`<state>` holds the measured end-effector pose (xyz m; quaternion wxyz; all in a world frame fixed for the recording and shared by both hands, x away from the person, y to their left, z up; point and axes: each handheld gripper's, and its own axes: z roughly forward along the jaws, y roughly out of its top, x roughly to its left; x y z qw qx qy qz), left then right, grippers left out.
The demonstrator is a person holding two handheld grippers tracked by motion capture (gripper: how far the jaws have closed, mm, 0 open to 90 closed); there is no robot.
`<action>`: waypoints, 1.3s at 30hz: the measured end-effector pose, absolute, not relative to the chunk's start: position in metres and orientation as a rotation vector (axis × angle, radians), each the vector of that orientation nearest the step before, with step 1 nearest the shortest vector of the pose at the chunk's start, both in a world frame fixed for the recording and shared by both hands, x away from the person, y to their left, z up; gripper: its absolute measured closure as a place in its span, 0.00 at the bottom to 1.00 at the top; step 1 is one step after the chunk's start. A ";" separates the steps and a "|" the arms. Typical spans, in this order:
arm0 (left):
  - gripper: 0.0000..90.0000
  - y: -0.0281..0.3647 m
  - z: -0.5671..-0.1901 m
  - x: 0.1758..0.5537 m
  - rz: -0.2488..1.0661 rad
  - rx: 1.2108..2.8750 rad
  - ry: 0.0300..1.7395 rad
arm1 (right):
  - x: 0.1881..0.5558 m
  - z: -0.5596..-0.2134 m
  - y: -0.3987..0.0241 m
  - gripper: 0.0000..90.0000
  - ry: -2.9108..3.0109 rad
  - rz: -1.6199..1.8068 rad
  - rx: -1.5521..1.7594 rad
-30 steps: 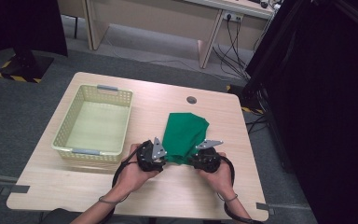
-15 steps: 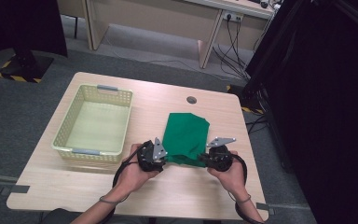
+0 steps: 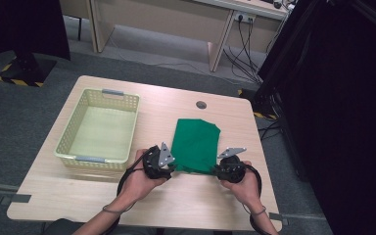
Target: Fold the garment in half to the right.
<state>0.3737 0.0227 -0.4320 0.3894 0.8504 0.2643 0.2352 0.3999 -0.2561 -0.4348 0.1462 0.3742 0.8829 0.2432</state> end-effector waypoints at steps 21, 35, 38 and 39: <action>0.38 0.024 -0.432 0.377 0.641 2.130 0.715 | 0.445 -0.410 -0.204 0.56 2.470 0.860 1.087; 0.37 0.026 -0.432 0.380 0.657 2.137 0.723 | 0.443 -0.450 -0.168 0.56 2.606 0.838 1.013; 0.37 0.026 -0.432 0.380 0.658 2.141 0.722 | 0.442 -0.449 -0.169 0.57 2.620 0.837 1.009; 0.37 0.026 -0.433 0.380 0.657 2.140 0.721 | 0.441 -0.449 -0.169 0.57 2.627 0.837 1.005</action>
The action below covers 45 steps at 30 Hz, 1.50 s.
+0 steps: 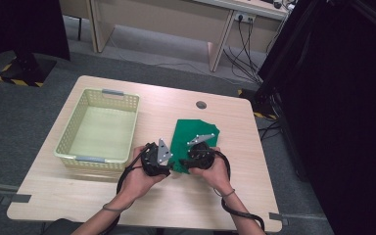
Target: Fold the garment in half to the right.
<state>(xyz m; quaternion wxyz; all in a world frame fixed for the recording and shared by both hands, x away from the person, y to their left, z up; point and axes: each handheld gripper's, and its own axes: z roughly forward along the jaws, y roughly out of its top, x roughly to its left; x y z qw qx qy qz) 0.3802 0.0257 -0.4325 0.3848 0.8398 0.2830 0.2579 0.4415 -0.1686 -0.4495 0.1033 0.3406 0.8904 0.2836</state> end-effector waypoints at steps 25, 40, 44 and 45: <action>0.37 0.019 -0.443 0.367 0.633 2.187 0.669 | 0.456 -0.410 -0.198 0.60 2.423 0.988 1.211; 0.36 0.014 -0.450 0.363 0.607 2.188 0.655 | 0.512 -0.423 -0.180 0.67 2.341 0.860 1.286; 0.36 0.012 -0.451 0.363 0.600 2.199 0.640 | 0.519 -0.431 -0.177 0.66 2.334 0.816 1.292; 0.36 0.012 -0.451 0.363 0.600 2.200 0.637 | 0.520 -0.433 -0.177 0.66 2.335 0.806 1.288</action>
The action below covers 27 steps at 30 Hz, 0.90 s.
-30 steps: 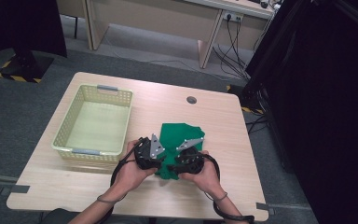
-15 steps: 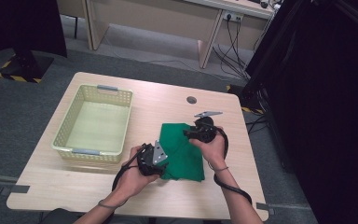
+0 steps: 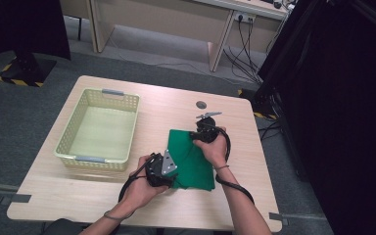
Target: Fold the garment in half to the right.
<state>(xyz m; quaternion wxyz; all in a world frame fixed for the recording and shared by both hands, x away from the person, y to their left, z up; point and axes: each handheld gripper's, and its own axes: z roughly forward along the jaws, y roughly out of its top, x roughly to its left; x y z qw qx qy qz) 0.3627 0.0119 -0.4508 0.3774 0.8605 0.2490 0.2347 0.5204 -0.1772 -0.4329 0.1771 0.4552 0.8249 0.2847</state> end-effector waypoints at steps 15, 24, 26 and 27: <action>0.36 0.012 -0.450 0.362 0.589 2.195 0.635 | 0.529 -0.454 -0.177 0.62 2.340 0.715 1.261; 0.37 0.019 -0.448 0.354 0.569 2.191 0.632 | 0.515 -0.414 -0.203 0.60 2.260 0.869 1.280; 0.37 0.021 -0.448 0.351 0.565 2.192 0.625 | 0.513 -0.411 -0.212 0.60 2.254 0.869 1.300; 0.37 0.021 -0.450 0.349 0.558 2.198 0.624 | 0.513 -0.411 -0.217 0.61 2.251 0.858 1.306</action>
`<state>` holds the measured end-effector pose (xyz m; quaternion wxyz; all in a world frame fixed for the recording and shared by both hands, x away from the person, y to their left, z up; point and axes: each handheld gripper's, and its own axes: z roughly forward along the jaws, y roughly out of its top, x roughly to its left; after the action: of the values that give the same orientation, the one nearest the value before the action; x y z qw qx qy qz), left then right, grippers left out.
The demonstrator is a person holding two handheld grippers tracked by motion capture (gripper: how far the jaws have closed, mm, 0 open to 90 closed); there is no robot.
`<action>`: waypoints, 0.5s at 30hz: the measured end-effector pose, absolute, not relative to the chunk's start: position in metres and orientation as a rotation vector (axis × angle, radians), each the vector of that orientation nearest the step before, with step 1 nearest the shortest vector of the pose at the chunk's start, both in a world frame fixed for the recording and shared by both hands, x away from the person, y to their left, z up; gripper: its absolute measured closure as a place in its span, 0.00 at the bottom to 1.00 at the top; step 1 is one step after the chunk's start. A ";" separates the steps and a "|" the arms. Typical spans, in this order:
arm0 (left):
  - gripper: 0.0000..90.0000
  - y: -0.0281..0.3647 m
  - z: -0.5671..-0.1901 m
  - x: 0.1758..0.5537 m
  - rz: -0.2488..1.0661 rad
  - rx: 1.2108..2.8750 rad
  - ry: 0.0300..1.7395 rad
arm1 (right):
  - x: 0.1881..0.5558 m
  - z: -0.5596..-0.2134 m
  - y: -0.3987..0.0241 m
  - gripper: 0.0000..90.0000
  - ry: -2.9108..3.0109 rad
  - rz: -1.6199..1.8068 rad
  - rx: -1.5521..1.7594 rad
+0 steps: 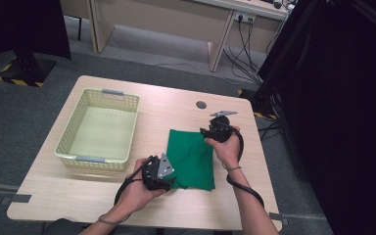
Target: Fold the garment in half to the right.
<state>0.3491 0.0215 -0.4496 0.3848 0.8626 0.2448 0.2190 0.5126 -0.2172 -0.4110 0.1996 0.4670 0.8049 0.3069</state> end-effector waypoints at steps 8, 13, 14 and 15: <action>0.39 0.020 -0.456 0.347 0.540 2.216 0.623 | 0.511 -0.437 -0.231 0.60 2.293 0.752 1.328; 0.39 0.019 -0.459 0.347 0.537 2.229 0.619 | 0.515 -0.447 -0.234 0.60 2.279 0.724 1.348; 0.40 0.019 -0.459 0.347 0.538 2.230 0.618 | 0.515 -0.448 -0.234 0.60 2.281 0.721 1.343; 0.40 0.019 -0.460 0.347 0.538 2.230 0.618 | 0.515 -0.449 -0.234 0.60 2.279 0.721 1.345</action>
<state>0.3469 0.0188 -0.4597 0.3735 0.8707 0.2412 0.2101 0.5153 -0.2342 -0.4488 0.1978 0.4807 0.8145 0.2578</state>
